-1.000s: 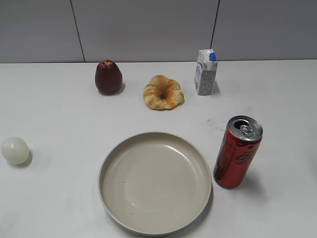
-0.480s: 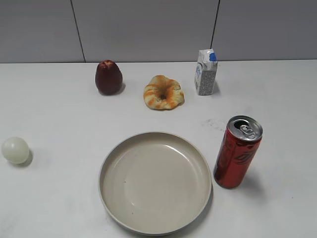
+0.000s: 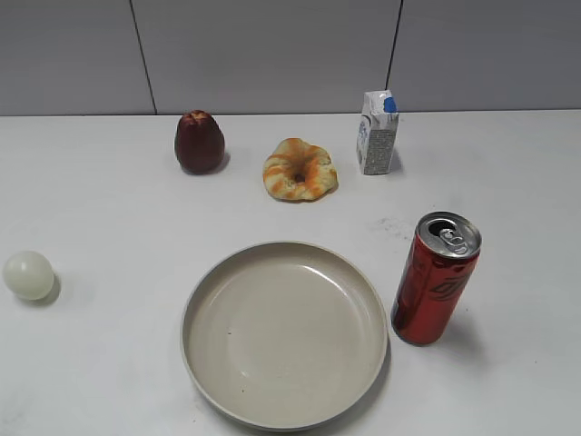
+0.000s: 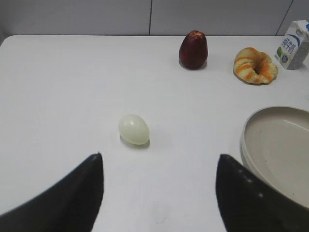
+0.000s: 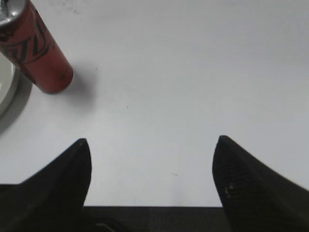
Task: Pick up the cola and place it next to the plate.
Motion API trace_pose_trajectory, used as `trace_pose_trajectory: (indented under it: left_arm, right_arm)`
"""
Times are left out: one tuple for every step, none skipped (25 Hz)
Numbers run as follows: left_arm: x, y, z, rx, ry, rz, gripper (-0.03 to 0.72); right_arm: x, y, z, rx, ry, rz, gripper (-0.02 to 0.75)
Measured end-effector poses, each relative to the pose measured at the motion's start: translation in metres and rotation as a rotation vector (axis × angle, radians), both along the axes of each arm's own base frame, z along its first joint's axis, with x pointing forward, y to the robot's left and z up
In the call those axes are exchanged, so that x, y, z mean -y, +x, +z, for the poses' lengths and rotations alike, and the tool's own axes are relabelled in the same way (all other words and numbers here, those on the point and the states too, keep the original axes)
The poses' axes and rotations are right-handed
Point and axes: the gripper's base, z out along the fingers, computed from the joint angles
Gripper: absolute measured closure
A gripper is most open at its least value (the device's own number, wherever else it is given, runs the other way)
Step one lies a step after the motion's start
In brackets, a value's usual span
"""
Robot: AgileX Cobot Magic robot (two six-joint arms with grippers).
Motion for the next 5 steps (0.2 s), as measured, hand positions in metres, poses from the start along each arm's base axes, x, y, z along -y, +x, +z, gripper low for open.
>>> trace_pose_trajectory:
  left_arm:
    - [0.0, 0.0, 0.0, 0.0, 0.0, 0.0, 0.136]
    - [0.0, 0.0, 0.0, 0.0, 0.0, 0.0, 0.136]
    - [0.0, 0.0, 0.0, 0.0, 0.0, 0.0, 0.136]
    - [0.0, 0.0, 0.0, 0.0, 0.0, 0.0, 0.136]
    - [0.0, 0.0, 0.0, 0.0, 0.0, 0.0, 0.136]
  right_arm:
    - [0.0, -0.006, 0.002, 0.042, 0.002, 0.0, 0.148]
    - [0.001, -0.013, 0.003, 0.083, 0.004, 0.0, 0.148]
    - [0.001, -0.018, 0.004, 0.116, 0.006, 0.0, 0.148]
    - [0.001, -0.024, 0.005, 0.154, 0.008, 0.0, 0.148]
    - [0.001, -0.029, 0.005, 0.189, 0.009, 0.0, 0.148]
